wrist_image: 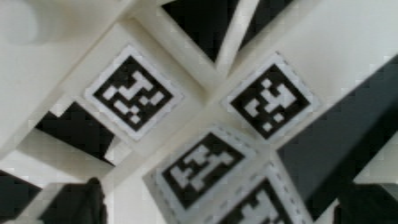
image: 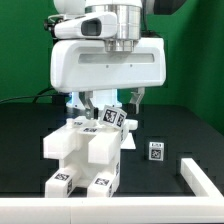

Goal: Assemble chair

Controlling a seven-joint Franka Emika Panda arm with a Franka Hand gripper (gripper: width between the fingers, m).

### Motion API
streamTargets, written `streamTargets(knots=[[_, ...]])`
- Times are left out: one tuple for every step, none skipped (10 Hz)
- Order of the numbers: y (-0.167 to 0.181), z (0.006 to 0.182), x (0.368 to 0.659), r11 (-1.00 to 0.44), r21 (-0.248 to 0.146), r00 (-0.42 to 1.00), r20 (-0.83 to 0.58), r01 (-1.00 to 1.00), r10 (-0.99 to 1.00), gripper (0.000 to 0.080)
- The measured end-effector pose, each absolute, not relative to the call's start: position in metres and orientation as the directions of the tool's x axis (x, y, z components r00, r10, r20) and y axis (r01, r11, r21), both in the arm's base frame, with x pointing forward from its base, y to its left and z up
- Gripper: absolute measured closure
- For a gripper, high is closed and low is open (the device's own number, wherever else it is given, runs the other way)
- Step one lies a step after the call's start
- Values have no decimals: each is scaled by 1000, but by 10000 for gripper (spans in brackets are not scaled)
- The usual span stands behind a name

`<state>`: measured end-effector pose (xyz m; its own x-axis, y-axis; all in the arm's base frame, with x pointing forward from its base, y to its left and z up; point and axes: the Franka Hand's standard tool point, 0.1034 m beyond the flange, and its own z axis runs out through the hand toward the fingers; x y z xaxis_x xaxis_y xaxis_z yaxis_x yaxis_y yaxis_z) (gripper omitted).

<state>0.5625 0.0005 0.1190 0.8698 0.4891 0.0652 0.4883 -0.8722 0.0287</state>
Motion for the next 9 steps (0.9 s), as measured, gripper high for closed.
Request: streamTargets(knots=[[-1, 115, 561, -873, 28, 871, 60, 487, 488, 151], [-3, 115, 561, -874, 29, 872, 61, 485, 486, 151], [-3, 115, 561, -875, 29, 873, 61, 484, 485, 151], [-3, 115, 561, -875, 29, 873, 61, 484, 485, 284], [-3, 115, 561, -875, 29, 873, 61, 484, 484, 425], [-3, 115, 561, -875, 29, 873, 61, 484, 484, 425], [-3, 115, 561, -875, 29, 873, 61, 483, 484, 524], [-3, 115, 561, -875, 29, 873, 61, 483, 484, 524], [-3, 115, 561, -875, 29, 873, 61, 483, 484, 523]])
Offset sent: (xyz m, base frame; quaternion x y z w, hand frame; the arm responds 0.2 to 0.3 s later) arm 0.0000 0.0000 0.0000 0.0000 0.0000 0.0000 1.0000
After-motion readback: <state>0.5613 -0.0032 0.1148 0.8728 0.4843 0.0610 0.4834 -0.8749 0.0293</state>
